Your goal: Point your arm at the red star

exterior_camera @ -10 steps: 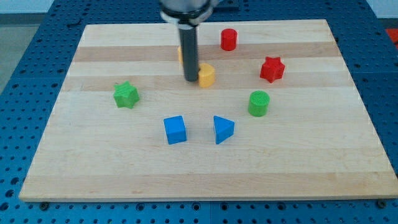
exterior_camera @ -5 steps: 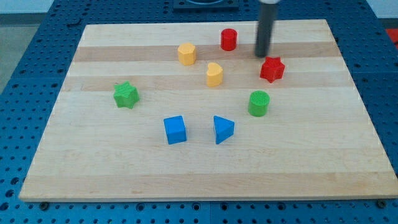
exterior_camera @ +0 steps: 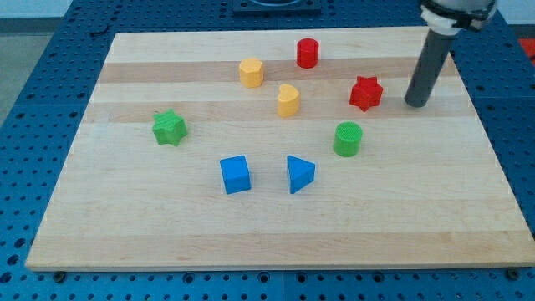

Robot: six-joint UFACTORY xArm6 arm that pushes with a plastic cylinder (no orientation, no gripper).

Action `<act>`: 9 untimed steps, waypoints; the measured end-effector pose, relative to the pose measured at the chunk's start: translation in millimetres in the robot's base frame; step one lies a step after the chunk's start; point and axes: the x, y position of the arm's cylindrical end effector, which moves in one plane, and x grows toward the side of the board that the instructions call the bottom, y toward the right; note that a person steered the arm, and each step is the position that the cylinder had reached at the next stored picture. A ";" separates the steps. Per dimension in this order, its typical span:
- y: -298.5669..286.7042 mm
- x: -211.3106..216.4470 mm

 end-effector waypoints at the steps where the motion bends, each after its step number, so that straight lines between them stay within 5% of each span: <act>1: -13.9 -2.6; 4: 4.0 -41.1; 7: -51.3 22.7; 9: 6.8 11.5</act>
